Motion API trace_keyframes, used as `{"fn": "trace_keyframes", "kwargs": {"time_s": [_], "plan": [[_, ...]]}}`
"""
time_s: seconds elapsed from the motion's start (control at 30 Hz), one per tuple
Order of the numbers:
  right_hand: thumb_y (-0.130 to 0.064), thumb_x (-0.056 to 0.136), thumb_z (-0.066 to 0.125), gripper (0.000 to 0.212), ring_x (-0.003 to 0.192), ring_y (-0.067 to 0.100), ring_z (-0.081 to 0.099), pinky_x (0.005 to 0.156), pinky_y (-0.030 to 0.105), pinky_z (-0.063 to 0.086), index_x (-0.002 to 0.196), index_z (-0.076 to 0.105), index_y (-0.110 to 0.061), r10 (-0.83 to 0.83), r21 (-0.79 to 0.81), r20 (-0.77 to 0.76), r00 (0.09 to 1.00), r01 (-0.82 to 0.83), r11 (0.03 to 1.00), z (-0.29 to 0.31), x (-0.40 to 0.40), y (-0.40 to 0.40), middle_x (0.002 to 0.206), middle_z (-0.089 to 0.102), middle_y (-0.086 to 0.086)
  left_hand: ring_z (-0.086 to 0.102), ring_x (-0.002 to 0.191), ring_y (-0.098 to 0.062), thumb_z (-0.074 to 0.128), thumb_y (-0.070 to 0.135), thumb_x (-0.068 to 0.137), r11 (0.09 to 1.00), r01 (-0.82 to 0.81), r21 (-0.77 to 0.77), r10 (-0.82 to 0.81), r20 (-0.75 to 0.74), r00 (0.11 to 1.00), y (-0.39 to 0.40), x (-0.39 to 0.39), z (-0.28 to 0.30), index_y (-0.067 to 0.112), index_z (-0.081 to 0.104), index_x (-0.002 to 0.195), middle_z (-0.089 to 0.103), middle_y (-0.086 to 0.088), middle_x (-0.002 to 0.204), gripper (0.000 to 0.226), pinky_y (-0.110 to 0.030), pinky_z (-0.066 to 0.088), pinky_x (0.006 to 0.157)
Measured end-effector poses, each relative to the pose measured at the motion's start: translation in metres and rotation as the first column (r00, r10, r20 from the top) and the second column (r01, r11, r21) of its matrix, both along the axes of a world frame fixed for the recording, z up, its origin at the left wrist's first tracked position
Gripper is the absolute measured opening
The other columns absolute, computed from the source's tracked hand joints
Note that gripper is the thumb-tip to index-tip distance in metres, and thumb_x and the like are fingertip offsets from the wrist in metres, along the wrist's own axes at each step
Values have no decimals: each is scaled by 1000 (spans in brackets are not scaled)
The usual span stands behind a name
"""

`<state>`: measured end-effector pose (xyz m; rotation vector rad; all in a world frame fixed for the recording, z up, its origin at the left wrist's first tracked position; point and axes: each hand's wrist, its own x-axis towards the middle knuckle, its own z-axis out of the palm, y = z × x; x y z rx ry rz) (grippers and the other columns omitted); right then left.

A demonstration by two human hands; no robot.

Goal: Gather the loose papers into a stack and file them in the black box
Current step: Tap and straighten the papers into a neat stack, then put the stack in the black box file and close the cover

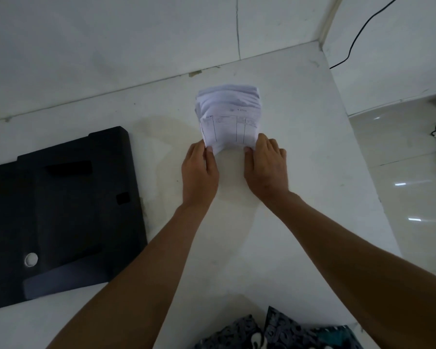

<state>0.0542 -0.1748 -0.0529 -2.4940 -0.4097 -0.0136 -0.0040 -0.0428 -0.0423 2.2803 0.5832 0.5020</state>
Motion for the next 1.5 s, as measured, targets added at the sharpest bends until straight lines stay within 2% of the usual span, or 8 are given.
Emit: {"fn": "trace_keyframes", "kwargs": {"time_s": [0.23,0.37,0.5,0.63,0.93,1.23,1.33,1.5], "plan": [[-12,104,41,9,67,32,54,56,43,41,105,36,-6,209,266,-281,937,-133,955,50,-13,-15,84,57,12,39,55,-6,47,22,104,981,-36,-189,23,-73,997,-1,-22,42,13,44,72,44,7,62,34,-14,32,52],[-14,105,37,15,88,33,65,77,53,53,116,35,-4,232,356,-487,842,-51,933,83,-26,-18,108,61,18,45,61,-8,44,22,105,956,-46,-291,5,-138,990,-3,-42,69,11,50,74,54,0,70,33,-13,36,52],[-15,105,36,17,85,22,61,75,38,51,120,38,-7,276,397,-530,802,-53,916,105,-43,-15,106,59,6,67,89,-18,45,24,105,891,-64,-449,24,-96,995,8,-68,88,6,64,95,70,-3,98,28,-24,58,74],[-14,106,33,20,86,20,58,74,33,50,125,38,-8,345,420,-502,793,-125,899,120,-68,4,104,57,4,66,102,-18,41,22,107,821,-103,-562,63,-90,994,21,-94,105,15,63,102,68,2,107,23,-33,60,85],[-15,105,34,22,91,19,58,88,45,52,126,37,-9,352,426,-534,769,-115,897,115,-136,95,111,57,3,65,102,-17,39,25,107,818,-183,-546,129,-136,982,99,-163,109,17,61,109,67,0,111,24,-36,60,84],[-30,102,53,39,111,19,57,92,28,44,138,50,-16,85,279,-439,894,46,959,76,-199,192,124,55,4,63,86,-14,38,29,105,812,-419,-407,292,-338,895,230,-249,78,15,59,100,65,-3,100,26,-38,58,79],[-31,103,49,48,126,23,50,103,35,43,148,41,-16,26,172,-403,915,48,984,62,-204,192,142,44,7,59,75,-12,36,25,105,827,-441,-349,286,-414,864,249,-264,63,11,57,99,64,-6,97,26,-27,48,58],[-32,105,44,60,139,27,39,111,37,34,158,20,-16,42,58,-461,887,-18,998,44,-203,193,154,39,9,60,76,-12,36,25,105,824,-453,-341,250,-499,830,246,-256,43,10,59,101,64,-3,96,28,-26,48,58]]}}
